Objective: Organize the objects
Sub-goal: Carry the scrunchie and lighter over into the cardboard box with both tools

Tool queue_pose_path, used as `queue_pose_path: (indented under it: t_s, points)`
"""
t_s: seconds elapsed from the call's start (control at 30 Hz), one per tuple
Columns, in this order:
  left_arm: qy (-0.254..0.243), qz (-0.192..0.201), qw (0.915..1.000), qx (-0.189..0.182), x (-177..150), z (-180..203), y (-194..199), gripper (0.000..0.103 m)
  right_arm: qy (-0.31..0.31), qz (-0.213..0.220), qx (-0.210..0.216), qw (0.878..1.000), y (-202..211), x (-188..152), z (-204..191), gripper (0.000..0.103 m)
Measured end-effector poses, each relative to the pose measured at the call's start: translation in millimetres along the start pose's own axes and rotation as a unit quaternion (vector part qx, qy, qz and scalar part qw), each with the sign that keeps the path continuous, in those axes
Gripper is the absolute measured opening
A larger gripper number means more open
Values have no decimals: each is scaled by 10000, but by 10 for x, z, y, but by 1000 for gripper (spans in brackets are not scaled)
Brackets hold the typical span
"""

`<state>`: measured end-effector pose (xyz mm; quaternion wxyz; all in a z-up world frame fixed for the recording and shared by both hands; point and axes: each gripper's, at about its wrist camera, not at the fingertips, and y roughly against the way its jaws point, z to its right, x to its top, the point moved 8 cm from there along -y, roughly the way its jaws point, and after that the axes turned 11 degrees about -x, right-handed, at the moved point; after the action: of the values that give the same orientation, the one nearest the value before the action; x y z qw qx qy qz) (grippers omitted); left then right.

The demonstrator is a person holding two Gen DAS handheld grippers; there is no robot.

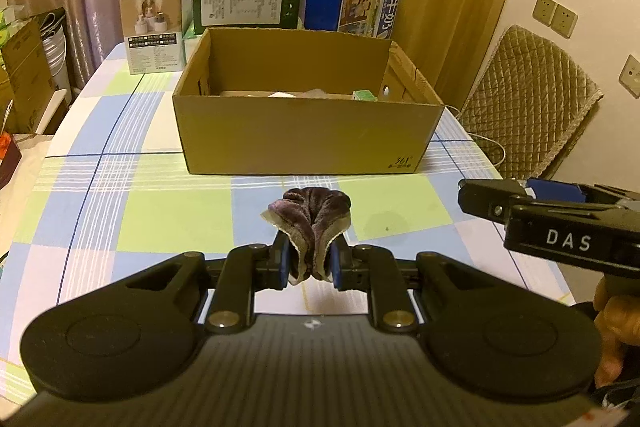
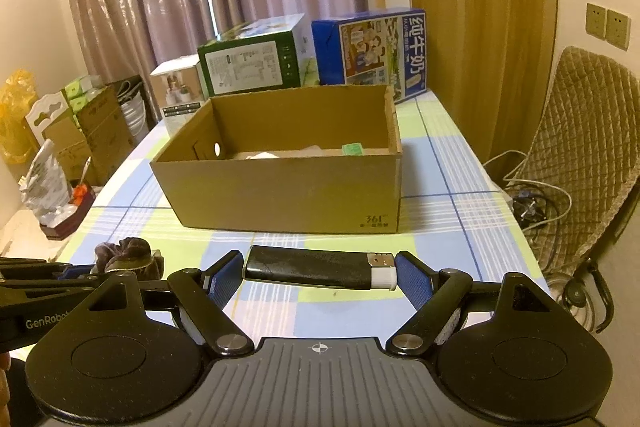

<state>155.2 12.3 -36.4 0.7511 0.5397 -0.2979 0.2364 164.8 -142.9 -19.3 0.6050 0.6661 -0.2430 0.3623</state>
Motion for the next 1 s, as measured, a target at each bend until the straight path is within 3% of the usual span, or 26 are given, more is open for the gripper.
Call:
queue_pose_path:
  t_s: [0.57, 1.0]
  points:
    - [-89, 55, 9998, -139, 280, 26, -75, 15, 73, 27, -47, 10000, -84, 218, 98, 79]
    - [-275, 145, 9995, -109, 1101, -251, -190, 15, 217, 104, 198, 9995, -368, 952, -6, 79]
